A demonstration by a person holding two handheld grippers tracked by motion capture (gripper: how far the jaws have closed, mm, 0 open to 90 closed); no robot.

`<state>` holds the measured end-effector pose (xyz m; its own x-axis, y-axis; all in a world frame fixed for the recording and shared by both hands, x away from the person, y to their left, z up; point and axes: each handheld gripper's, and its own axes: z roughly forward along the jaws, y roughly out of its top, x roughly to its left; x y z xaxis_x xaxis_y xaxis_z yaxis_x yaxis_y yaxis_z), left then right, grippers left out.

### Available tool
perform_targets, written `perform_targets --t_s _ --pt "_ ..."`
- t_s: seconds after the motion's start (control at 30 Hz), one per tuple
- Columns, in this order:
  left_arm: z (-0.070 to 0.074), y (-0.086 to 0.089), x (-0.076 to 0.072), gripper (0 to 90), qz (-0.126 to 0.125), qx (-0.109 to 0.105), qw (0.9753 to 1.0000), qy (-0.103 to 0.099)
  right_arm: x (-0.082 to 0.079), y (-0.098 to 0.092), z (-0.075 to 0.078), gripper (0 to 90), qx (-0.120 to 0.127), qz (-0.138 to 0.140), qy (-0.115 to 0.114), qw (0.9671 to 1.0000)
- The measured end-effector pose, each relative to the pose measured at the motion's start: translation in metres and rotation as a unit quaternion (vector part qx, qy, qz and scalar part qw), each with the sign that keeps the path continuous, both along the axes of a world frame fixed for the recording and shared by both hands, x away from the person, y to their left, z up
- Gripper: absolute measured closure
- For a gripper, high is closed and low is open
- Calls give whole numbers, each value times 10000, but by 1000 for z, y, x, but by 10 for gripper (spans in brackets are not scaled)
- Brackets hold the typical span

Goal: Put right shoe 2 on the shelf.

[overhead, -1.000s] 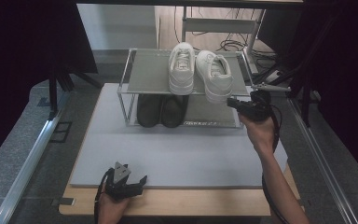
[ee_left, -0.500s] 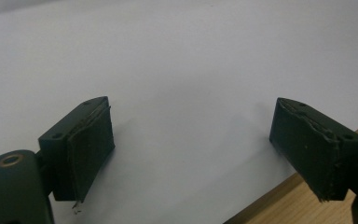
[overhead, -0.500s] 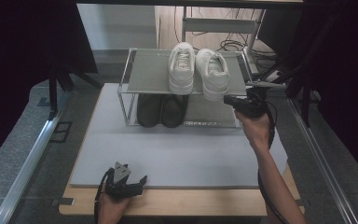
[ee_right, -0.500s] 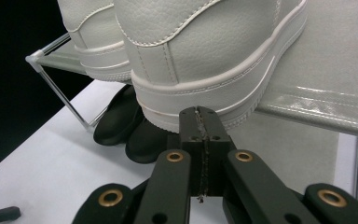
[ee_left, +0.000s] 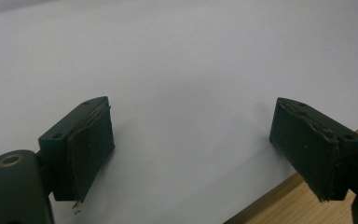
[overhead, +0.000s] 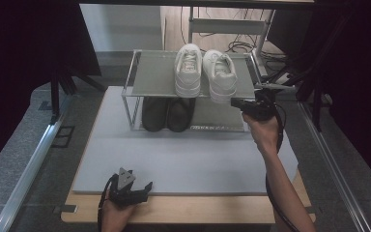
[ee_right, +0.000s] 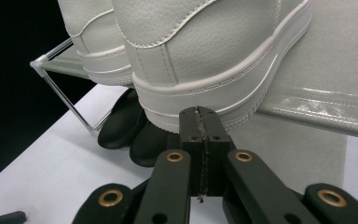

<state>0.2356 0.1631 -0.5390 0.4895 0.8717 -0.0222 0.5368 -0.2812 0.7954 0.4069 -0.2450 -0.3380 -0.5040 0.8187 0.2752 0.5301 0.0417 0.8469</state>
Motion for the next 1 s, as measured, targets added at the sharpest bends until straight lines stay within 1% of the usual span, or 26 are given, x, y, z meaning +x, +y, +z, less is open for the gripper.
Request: perform_targets --t_s 0.3,0.5,0.8,0.9,1.0 --pt "0 0 0 132 0 -1 10000 -1 4 8 -1 899 -11 60 -2 10000" --pt "0 0 0 132 1 -2 10000 -2 6 18 0 900 -67 128 -14 9999" --pt "0 0 0 132 1 4 10000 8 10 30 -2 900 -79 207 -28 9998" --pt "0 0 0 132 0 -4 10000 1 11 33 -2 900 -107 223 -45 9997" --pt "0 0 0 132 0 -3 10000 1 11 34 -1 900 -136 180 -73 9997"
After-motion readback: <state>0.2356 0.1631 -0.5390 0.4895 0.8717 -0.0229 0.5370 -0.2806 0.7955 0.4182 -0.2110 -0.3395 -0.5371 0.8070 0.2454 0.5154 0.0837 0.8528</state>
